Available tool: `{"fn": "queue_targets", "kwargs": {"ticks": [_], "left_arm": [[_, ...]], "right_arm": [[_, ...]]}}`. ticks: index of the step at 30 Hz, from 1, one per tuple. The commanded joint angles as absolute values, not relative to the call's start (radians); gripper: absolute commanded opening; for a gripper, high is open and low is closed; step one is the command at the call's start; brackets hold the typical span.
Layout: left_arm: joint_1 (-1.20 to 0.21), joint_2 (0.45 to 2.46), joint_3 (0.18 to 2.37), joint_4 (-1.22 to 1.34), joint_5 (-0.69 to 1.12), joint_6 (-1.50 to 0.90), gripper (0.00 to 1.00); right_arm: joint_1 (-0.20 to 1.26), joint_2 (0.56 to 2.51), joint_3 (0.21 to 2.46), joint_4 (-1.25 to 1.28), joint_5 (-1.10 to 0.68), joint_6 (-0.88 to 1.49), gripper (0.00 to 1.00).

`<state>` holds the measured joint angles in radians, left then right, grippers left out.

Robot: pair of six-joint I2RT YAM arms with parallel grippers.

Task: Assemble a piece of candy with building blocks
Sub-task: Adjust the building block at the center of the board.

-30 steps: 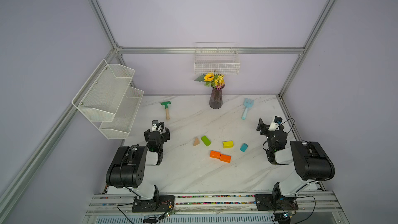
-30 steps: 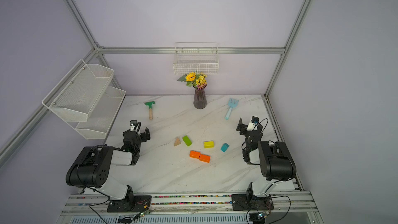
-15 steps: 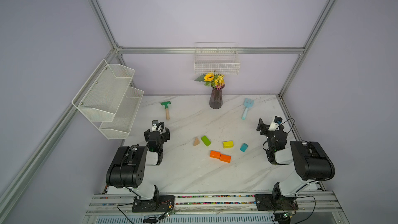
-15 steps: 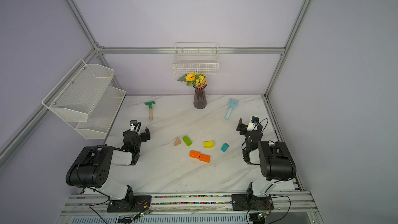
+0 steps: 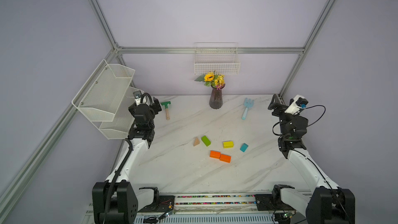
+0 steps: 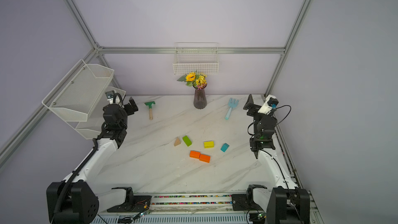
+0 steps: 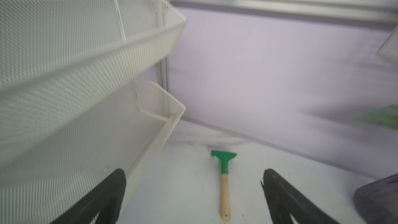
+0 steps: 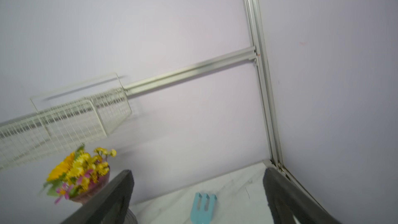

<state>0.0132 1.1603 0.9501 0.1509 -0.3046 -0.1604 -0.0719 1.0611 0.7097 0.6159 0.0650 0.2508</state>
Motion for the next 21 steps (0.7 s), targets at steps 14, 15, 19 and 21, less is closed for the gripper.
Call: {"fn": "queue_targets", "kwargs": {"ticks": [14,15,19,21], "left_arm": [[-0.180,1.147,0.954,-0.222,0.224,-0.222,0.93],[-0.212,1.167,0.965,-0.232,0.199,-0.219,0.94],[-0.313,1.269,1.024,-0.283,0.173,-0.182,0.94],[-0.347,1.309,1.048,-0.292,0.164,-0.177,0.94]], "right_arm": [[0.449,1.208,0.878,-0.403,0.170,0.471,0.97],[0.463,1.215,0.856,-0.402,0.161,0.497,0.96],[0.504,1.277,0.788,-0.385,0.132,0.558,0.97],[0.531,1.339,0.794,-0.396,0.145,0.557,0.97]]}}
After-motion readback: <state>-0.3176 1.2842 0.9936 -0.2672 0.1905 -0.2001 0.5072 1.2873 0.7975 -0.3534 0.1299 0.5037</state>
